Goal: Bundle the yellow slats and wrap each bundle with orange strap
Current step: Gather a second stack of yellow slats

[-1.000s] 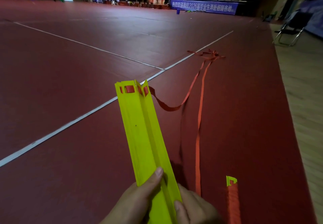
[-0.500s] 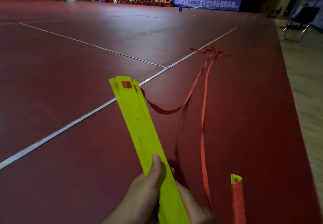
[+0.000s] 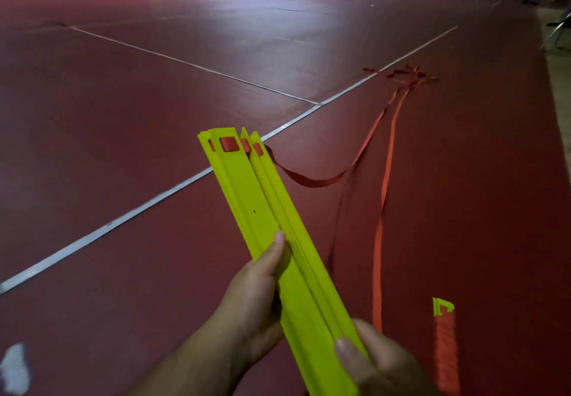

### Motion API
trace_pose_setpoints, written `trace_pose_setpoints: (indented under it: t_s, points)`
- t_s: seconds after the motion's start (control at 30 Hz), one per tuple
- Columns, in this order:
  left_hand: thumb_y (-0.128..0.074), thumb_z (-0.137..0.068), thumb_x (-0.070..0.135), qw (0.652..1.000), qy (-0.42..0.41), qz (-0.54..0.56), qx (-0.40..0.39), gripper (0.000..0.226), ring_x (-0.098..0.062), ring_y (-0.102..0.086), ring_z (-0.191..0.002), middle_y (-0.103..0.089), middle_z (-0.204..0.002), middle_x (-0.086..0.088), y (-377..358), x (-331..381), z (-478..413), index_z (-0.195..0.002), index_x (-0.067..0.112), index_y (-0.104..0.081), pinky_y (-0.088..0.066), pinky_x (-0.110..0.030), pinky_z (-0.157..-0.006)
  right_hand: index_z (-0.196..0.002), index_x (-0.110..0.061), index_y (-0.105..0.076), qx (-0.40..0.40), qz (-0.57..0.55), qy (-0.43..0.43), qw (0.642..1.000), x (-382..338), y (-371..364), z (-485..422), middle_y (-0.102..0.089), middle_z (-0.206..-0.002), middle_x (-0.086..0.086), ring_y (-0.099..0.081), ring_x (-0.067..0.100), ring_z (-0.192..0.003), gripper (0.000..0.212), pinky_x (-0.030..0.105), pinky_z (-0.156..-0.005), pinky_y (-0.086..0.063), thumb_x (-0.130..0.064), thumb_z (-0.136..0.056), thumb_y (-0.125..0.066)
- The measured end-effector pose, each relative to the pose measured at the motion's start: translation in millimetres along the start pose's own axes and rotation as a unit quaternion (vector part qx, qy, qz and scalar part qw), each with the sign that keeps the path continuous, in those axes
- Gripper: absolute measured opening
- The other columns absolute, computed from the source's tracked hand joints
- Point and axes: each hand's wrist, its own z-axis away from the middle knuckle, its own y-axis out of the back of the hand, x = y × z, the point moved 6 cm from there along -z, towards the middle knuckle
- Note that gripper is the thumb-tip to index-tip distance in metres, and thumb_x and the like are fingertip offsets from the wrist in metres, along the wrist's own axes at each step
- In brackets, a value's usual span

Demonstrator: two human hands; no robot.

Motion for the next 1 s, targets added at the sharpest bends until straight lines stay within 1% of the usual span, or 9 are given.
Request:
trace_pose_setpoints:
  t_s: [0.03, 0.07, 0.2, 0.33, 0.43, 0.57, 0.73, 0.87, 1.0]
  points:
    - [-0.058, -0.088, 0.051, 1.0, 0.0, -0.007, 0.005, 0.057, -0.035, -0.069, -0.094, -0.07, -0.113, -0.027, 0.1, -0.1, 0.7, -0.117, 0.003, -0.07, -0.058, -0.053, -0.086, -0.102, -0.066, -0.055, 0.045, -0.115, -0.051, 0.991, 23.1, 12.6, 2.6, -0.073, -0.081, -0.012, -0.067, -0.002, -0.072, 0.041, 0.013, -0.067, -0.047, -0.073, -0.065, -0.041]
    - [-0.057, -0.086, 0.054, 1.0, -0.003, -0.015, 0.008, 0.061, -0.036, -0.069, -0.096, -0.069, -0.116, -0.027, 1.1, -0.6, -0.1, -0.118, 0.003, -0.069, -0.057, -0.055, -0.088, -0.1, -0.064, -0.057, 0.05, -0.124, -0.059, 0.989, 26.7, 17.8, -1.2, -0.073, -0.079, -0.009, -0.066, 0.0, -0.068, 0.04, 0.014, -0.063, -0.046, -0.072, -0.065, -0.039]
    - [-0.056, -0.082, 0.054, 0.999, -0.02, -0.035, 0.036, 0.063, -0.033, -0.073, -0.098, -0.074, -0.106, -0.021, 3.6, -2.9, -1.1, -0.116, 0.002, -0.067, -0.058, -0.05, -0.086, -0.099, -0.065, -0.053, 0.138, -0.017, 0.003, 0.99, 38.4, 18.9, -3.8, -0.066, -0.066, -0.014, -0.061, -0.001, -0.06, 0.031, 0.009, -0.055, -0.04, -0.067, -0.072, -0.038]
    - [-0.056, -0.079, 0.053, 0.997, -0.016, -0.04, 0.061, 0.066, -0.03, -0.075, -0.092, -0.076, -0.102, -0.018, 6.7, -7.7, -3.8, -0.116, 0.0, -0.066, -0.061, -0.042, -0.073, -0.104, -0.052, -0.055, 0.235, 0.075, 0.036, 0.968, 33.7, 29.8, 1.8, -0.051, -0.056, -0.036, -0.05, -0.017, -0.055, 0.027, -0.003, -0.052, -0.032, -0.051, -0.08, -0.043]
    - [-0.052, -0.075, 0.061, 0.997, -0.017, -0.045, 0.064, 0.073, -0.026, -0.075, -0.086, -0.077, -0.099, -0.015, 4.5, -7.6, -4.3, -0.114, 0.001, -0.067, -0.061, -0.037, -0.066, -0.11, -0.063, -0.056, 0.213, 0.073, 0.078, 0.971, 20.9, 25.0, 3.9, -0.06, -0.073, -0.041, -0.056, -0.023, -0.066, 0.034, -0.005, -0.059, -0.036, -0.045, -0.085, -0.044]
    - [-0.049, -0.064, 0.076, 0.997, -0.018, -0.056, 0.049, 0.09, -0.028, -0.071, -0.104, -0.075, -0.109, -0.012, -1.2, -7.0, -1.9, -0.121, 0.007, -0.065, -0.055, -0.043, -0.09, -0.13, -0.064, -0.046, 0.17, 0.05, 0.12, 0.977, 16.7, 20.0, 4.9, -0.062, -0.112, -0.039, -0.059, -0.017, -0.103, 0.045, 0.002, -0.083, -0.041, -0.045, -0.089, -0.046]
    - [-0.052, -0.064, 0.072, 0.997, -0.004, -0.063, 0.033, 0.082, -0.024, -0.066, -0.093, -0.066, -0.099, -0.011, -4.4, -12.6, 0.9, -0.106, 0.002, -0.064, -0.054, -0.038, -0.081, -0.133, -0.068, -0.039, 0.152, 0.057, 0.097, 0.982, 23.0, 9.9, 4.3, -0.064, -0.086, -0.012, -0.064, 0.0, -0.077, 0.049, 0.013, -0.072, -0.045, -0.076, -0.084, -0.034]
    - [-0.059, -0.071, 0.068, 0.998, -0.027, -0.037, 0.053, 0.078, -0.024, -0.068, -0.086, -0.069, -0.09, -0.011, 0.8, -14.2, -0.8, -0.109, 0.0, -0.065, -0.058, -0.039, -0.08, -0.134, -0.06, -0.046, 0.176, 0.071, 0.095, 0.977, 23.2, 11.0, 4.8, -0.056, -0.079, -0.018, -0.058, -0.005, -0.067, 0.048, 0.003, -0.065, -0.039, -0.057, -0.085, -0.048]
    - [-0.054, -0.077, 0.066, 0.997, -0.028, -0.032, 0.057, 0.078, -0.025, -0.069, -0.079, -0.07, -0.081, -0.013, 0.9, -14.6, -0.1, -0.108, -0.005, -0.066, -0.058, -0.04, -0.077, -0.133, -0.061, -0.045, 0.169, 0.084, 0.073, 0.979, 21.5, 13.0, 7.5, -0.054, -0.082, -0.026, -0.054, -0.011, -0.066, 0.053, 0.002, -0.064, -0.039, -0.062, -0.081, -0.049]
